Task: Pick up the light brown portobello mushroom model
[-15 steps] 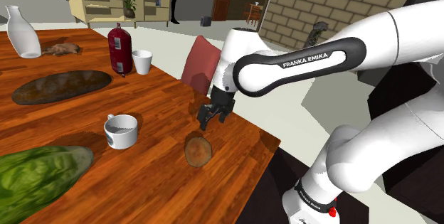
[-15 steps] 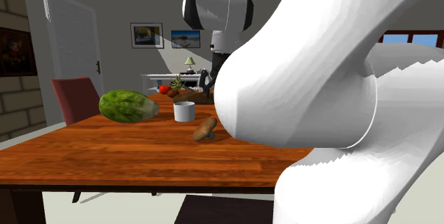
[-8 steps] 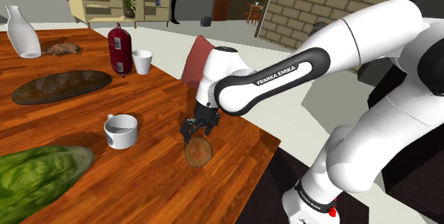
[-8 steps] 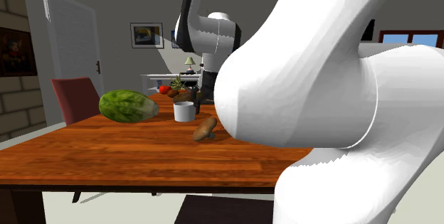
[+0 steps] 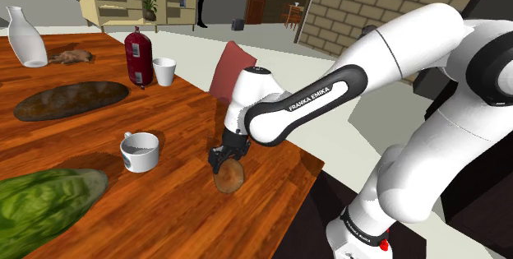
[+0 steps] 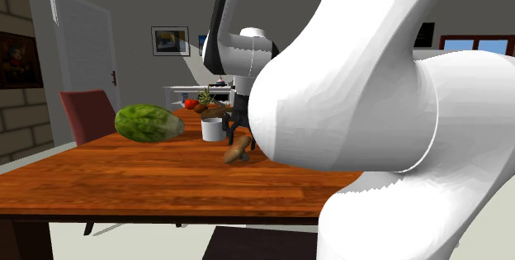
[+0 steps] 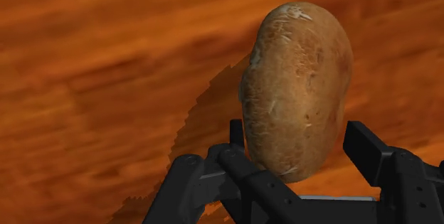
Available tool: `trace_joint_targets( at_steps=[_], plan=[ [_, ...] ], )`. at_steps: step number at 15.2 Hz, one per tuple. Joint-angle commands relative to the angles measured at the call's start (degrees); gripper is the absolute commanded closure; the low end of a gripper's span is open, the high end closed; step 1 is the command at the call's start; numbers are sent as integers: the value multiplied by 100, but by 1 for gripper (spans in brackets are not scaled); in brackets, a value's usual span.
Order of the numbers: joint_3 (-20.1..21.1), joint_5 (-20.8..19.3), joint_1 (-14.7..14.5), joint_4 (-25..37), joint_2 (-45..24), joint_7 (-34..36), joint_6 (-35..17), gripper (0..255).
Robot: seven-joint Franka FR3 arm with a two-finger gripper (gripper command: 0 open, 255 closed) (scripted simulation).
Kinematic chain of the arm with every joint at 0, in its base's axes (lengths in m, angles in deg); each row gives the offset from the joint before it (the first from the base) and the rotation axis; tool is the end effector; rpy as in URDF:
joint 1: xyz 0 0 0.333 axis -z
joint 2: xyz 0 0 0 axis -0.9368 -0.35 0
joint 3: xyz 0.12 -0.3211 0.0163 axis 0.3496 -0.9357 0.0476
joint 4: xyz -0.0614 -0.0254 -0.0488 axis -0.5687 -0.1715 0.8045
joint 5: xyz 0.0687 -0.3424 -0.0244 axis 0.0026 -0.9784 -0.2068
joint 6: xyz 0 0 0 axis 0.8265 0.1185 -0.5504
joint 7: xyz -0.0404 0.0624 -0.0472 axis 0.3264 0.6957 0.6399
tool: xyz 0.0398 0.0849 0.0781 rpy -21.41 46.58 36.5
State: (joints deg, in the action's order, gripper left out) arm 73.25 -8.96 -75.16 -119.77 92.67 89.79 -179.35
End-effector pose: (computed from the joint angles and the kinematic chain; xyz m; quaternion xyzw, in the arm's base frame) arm 0.3898 0.1844 0.3606 -0.9948 0.0807 -0.0115 0.0604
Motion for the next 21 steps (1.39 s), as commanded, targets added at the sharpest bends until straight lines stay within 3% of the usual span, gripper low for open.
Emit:
trace_joint_targets(
  at_steps=[1,9,21],
  plan=[
    [0,-4,1,-21,-21,2,-13,255],
    [-1,-11,3,-3,-28,6,-3,255],
    [-86,73,-1,353,679,-6,1048,255]
  ],
)
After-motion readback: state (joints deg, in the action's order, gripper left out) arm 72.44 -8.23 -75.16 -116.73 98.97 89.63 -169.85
